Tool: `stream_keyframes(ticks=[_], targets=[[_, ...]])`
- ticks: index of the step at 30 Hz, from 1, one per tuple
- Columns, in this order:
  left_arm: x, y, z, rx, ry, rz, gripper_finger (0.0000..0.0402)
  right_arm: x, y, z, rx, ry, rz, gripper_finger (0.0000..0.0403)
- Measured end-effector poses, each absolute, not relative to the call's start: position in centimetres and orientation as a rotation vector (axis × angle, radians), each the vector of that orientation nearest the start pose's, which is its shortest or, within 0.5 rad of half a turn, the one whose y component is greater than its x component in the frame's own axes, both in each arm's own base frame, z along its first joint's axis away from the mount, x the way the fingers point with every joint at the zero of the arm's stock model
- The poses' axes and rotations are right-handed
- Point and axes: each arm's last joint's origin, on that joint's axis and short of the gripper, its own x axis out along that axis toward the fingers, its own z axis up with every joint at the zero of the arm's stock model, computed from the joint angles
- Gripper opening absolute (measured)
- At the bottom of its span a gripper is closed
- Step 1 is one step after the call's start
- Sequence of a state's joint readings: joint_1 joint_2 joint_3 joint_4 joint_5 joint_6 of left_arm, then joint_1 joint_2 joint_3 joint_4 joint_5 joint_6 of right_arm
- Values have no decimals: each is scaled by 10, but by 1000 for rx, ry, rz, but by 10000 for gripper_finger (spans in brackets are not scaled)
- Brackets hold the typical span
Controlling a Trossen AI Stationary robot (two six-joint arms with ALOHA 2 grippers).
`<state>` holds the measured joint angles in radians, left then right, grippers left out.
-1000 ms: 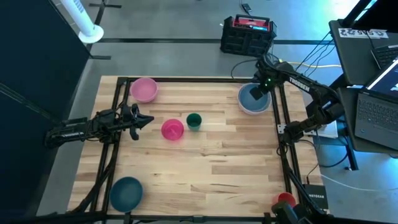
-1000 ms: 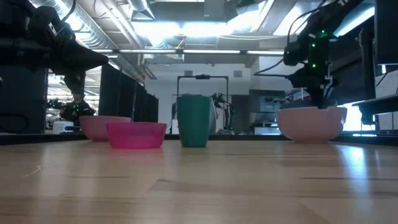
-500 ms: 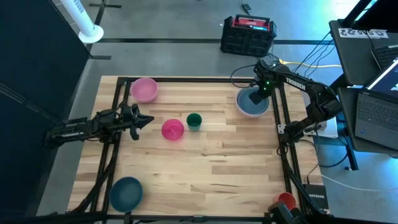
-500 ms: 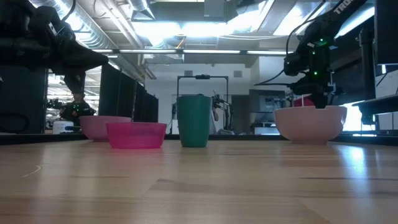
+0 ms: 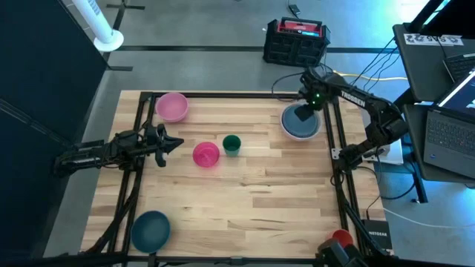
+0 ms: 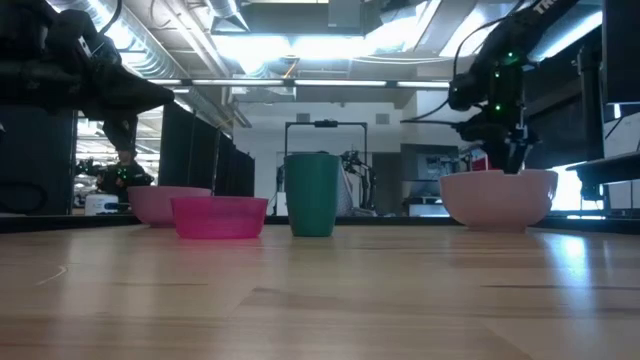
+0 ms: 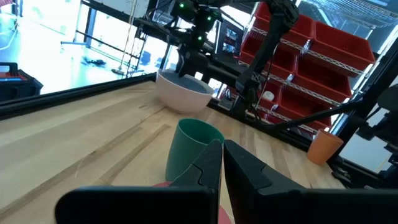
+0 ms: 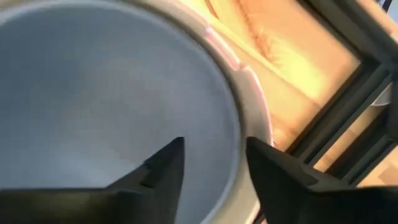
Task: Nest bowls inside each other
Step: Put the light pink bowl to the center of the table
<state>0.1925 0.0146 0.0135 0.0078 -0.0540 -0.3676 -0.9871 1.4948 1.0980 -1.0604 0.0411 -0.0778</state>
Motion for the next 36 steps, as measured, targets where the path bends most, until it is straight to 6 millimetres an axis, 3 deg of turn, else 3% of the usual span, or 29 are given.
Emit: stream_keyframes(ticks=[4,9,14,21,32,36], targets=[[96,20,168,-365,-53,242,0,144,-220,243,617,1361,-774,210],[96,20,169,-427,-71,239,0,156,-224,267,614,1237,-699,214],[96,20,172,-507,-117,227,0,188,-217,286,527,1078,-572,207],[95,21,176,-501,-148,234,0,238,-188,292,400,953,-419,206],[91,31,232,-267,39,501,0,274,-152,288,325,945,-342,206],[93,39,258,-226,249,641,0,277,-148,287,318,946,-334,206]])
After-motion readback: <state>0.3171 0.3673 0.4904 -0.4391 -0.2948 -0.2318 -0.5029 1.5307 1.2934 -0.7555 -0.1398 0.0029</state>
